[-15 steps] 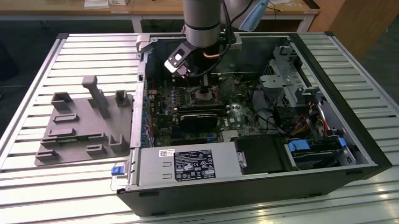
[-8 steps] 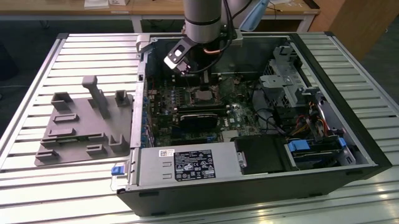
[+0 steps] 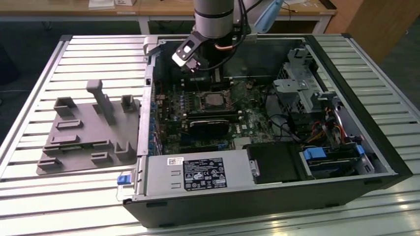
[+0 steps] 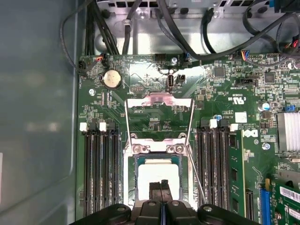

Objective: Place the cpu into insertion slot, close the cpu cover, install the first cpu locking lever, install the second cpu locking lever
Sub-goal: 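Place the cpu into insertion slot, then close the cpu cover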

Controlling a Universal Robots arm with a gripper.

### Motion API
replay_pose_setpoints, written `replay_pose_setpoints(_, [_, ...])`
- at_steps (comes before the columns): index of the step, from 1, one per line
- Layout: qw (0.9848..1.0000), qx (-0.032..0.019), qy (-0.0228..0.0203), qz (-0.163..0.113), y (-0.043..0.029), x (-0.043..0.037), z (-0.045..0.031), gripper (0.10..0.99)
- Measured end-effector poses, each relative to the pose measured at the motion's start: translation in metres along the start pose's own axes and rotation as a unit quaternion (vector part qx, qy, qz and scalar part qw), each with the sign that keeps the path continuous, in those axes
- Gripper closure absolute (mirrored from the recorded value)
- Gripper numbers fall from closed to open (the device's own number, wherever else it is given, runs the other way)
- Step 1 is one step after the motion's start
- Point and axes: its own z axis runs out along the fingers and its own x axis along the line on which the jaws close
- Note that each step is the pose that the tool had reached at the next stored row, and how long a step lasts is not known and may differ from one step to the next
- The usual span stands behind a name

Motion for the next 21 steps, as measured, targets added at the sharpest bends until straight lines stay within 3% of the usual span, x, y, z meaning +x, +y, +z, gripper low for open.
replay_pose_setpoints(13, [1.0000, 0.0002, -0.0004, 0.000, 0.0000, -0.0001, -0.0011, 0.984])
replay_pose_setpoints(21, [1.0000, 0.0001, -0.0001, 0.000, 0.0012, 0.0002, -0.0138, 0.984])
